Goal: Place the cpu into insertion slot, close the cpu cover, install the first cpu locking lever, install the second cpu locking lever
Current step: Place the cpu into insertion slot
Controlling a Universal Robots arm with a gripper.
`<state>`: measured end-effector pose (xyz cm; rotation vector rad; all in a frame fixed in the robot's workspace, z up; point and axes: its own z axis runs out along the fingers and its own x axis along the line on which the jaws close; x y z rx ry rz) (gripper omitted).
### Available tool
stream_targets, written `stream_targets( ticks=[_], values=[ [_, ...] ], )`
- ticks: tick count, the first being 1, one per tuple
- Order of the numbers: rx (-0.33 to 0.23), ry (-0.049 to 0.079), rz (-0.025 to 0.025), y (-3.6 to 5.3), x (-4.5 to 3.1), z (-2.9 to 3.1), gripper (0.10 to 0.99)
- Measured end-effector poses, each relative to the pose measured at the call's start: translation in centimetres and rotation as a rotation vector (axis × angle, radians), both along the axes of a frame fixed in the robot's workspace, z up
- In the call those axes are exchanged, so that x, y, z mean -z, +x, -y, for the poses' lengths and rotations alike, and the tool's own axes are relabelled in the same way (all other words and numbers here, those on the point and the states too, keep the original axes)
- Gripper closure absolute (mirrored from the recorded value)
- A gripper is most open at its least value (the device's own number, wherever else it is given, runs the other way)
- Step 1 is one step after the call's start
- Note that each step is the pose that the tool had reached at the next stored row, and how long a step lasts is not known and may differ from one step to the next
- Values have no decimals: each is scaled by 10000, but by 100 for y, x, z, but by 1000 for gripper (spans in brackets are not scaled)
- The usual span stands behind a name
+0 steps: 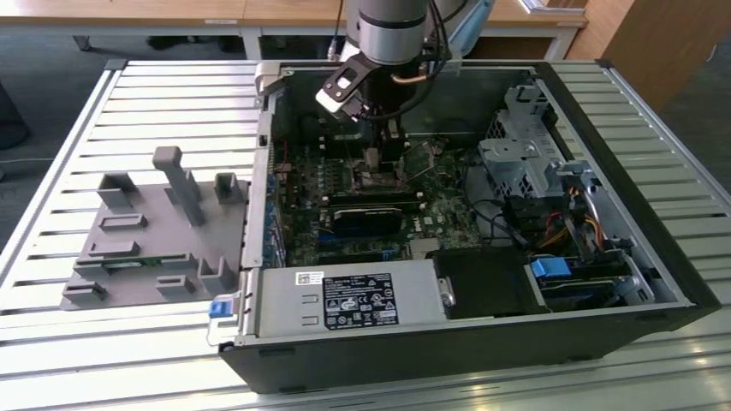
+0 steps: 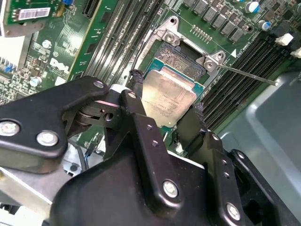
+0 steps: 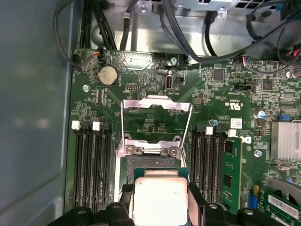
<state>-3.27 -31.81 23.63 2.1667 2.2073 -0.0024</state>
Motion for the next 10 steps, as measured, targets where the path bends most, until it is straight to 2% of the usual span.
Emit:
stream_targets(
  ticks=[5, 10],
  values=[
    [39, -27, 0, -1, 80, -3, 545],
    [41, -94, 1, 0, 110, -3, 545]
  ],
)
